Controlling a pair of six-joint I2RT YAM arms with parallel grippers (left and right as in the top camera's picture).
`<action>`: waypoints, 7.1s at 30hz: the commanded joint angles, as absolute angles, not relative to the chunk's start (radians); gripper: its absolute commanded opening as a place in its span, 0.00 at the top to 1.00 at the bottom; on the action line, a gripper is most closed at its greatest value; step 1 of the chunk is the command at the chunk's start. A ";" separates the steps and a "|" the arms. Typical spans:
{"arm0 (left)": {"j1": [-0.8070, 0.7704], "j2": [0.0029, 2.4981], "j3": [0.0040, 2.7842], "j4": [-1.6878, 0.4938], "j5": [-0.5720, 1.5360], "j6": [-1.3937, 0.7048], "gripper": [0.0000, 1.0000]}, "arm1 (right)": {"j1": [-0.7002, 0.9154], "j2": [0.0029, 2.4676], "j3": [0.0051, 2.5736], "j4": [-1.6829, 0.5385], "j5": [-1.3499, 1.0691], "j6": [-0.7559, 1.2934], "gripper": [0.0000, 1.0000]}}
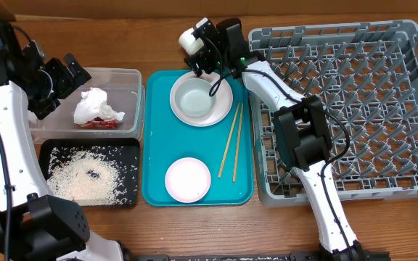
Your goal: Sort waste into correct bins and load items into the dishwasher
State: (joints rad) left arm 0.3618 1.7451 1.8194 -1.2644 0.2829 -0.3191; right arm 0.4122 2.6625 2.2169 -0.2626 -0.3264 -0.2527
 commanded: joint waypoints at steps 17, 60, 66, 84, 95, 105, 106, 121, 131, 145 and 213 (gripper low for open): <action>0.360 1.732 1.837 -1.262 0.277 -0.329 0.00 | 0.414 2.661 2.230 -0.242 -0.313 -0.181 0.04; 0.360 1.732 1.837 -1.259 0.277 -0.329 0.00 | 0.439 2.693 2.225 -0.241 -0.237 -0.179 0.25; 0.360 1.732 1.837 -1.260 0.277 -0.329 0.00 | 0.439 2.693 2.225 -0.242 -0.236 -0.179 0.32; 0.360 1.732 1.837 -1.259 0.277 -0.329 0.00 | 0.439 2.685 2.227 -0.240 -0.237 -0.179 0.52; 0.360 1.732 1.837 -1.259 0.277 -0.329 0.00 | 0.437 2.605 2.228 -0.253 -0.237 -0.179 0.54; 0.360 1.732 1.837 -1.259 0.277 -0.329 0.00 | 0.437 2.487 2.228 -0.349 -0.237 -0.180 0.57; 0.360 1.732 1.837 -1.260 0.277 -0.329 0.00 | 0.437 2.473 2.228 -0.360 -0.237 -0.180 0.57; 0.360 1.732 1.837 -1.259 0.277 -0.329 0.00 | 0.286 2.101 2.228 -0.927 -0.237 -0.183 0.61; 0.360 1.732 1.837 -1.259 0.277 -0.329 0.00 | 0.192 2.025 2.226 -1.238 -0.191 -0.183 0.63; 0.360 1.732 1.837 -1.259 0.278 -0.329 0.00 | 0.189 2.078 2.224 -1.304 -0.067 -0.179 0.64; 0.360 1.732 1.837 -1.259 0.278 -0.329 0.00 | 0.519 2.093 2.239 -1.245 -0.451 -0.099 0.79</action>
State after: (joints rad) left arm 0.3618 1.7451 1.8194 -1.2610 0.2829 -0.3191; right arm 0.4496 2.0995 2.2257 -1.2732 -0.6456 -0.1596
